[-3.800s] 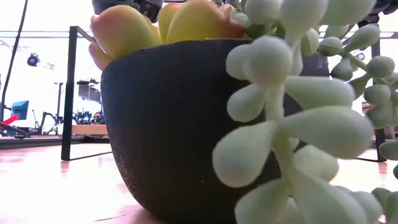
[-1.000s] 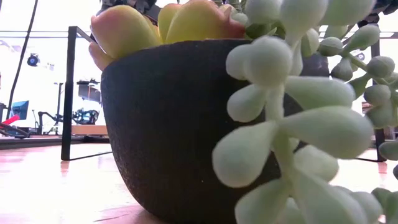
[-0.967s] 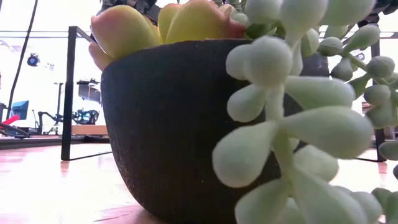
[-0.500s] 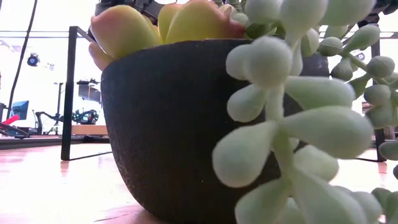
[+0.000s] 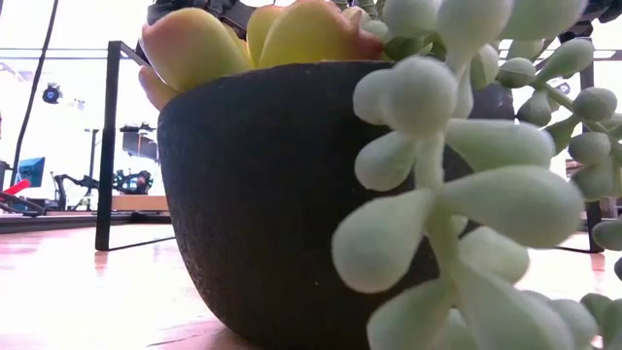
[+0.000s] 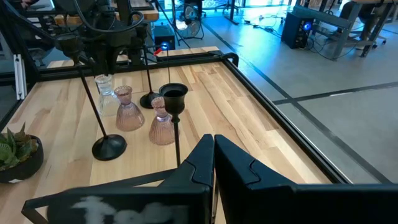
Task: Pick & Place candle stick holders
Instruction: Put the left transparent glass candle holder on the shelf
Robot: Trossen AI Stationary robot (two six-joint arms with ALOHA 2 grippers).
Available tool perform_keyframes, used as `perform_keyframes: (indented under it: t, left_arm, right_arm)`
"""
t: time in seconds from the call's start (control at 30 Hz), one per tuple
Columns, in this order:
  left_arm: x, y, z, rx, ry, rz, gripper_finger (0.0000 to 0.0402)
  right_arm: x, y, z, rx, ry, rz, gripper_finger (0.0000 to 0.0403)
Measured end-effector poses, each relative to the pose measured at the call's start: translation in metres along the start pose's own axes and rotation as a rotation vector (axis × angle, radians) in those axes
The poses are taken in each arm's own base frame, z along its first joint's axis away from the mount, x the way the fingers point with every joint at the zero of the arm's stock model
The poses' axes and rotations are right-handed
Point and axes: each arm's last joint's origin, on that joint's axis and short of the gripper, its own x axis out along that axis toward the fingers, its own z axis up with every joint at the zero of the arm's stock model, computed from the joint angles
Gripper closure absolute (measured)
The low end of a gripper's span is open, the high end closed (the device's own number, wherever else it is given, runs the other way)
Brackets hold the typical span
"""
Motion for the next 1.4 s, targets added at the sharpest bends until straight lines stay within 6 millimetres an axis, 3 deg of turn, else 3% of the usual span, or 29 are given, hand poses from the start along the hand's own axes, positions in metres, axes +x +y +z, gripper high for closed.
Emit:
perform_keyframes:
  t: [1.4]
  left_arm:
    - [-0.0057,0.0009,0.0002,-0.031,-0.018,0.03,0.0337]
  right_arm:
    - [-0.0001,0.0,0.0001,0.0,0.0,0.0,0.0394]
